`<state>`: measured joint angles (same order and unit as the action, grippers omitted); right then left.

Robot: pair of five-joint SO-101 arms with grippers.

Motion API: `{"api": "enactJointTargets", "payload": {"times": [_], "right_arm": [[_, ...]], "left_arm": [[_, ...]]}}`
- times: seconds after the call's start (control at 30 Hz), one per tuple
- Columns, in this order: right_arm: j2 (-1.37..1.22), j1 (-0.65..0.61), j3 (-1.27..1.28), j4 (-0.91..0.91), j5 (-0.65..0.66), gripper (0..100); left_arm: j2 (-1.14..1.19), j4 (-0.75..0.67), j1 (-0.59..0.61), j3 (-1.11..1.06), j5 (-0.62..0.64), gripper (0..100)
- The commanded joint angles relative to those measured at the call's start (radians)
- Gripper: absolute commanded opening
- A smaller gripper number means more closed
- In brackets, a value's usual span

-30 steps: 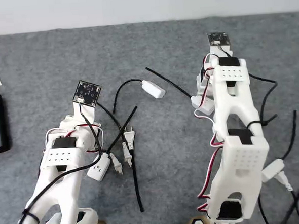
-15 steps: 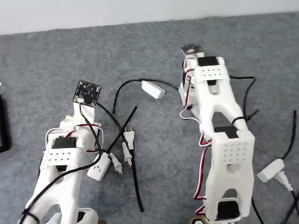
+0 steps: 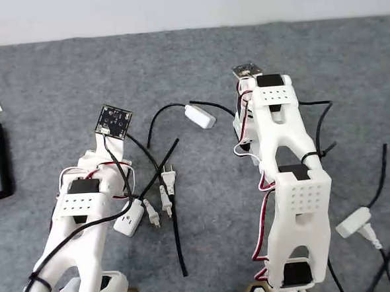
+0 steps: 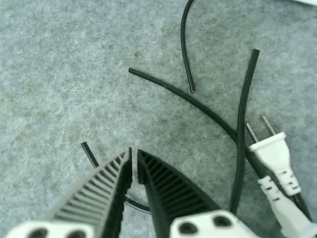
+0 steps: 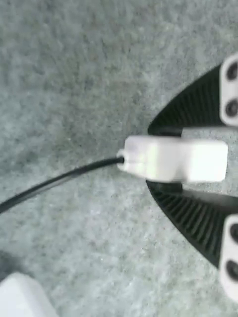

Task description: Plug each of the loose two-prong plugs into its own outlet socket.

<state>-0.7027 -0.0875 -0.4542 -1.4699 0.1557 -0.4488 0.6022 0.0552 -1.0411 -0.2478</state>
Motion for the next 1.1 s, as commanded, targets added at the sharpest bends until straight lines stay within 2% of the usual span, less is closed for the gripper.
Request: {"api": "enactJointTargets", "payload": {"times": [0.0, 0.3, 0.57, 0.67, 0.83, 1.07], "right_arm": [[0.105, -0.01, -0.012, -0.018, -0.046, 1.7], [0.329, -0.031, 0.238, 0.004, -0.055, 0.9], [0.837, -0.093, 0.957, 0.394, -0.077, 0.9], [0.975, -0.096, 1.143, 0.475, -0.046, 3.5], [0.97, -0.131, 1.234, 0.496, -0.025, 16.9], [0.918, -0.145, 1.138, 0.409, -0.028, 17.3]], "left_arm": [[-0.023, -0.028, -0.003, 0.013, -0.003, 1], [-0.023, -0.028, -0.003, 0.013, -0.003, 1], [-0.023, -0.028, -0.003, 0.013, -0.003, 1], [-0.023, -0.028, -0.003, 0.013, -0.003, 1], [-0.023, -0.028, -0.003, 0.013, -0.003, 1], [-0.023, -0.028, -0.003, 0.013, -0.003, 1]]}}
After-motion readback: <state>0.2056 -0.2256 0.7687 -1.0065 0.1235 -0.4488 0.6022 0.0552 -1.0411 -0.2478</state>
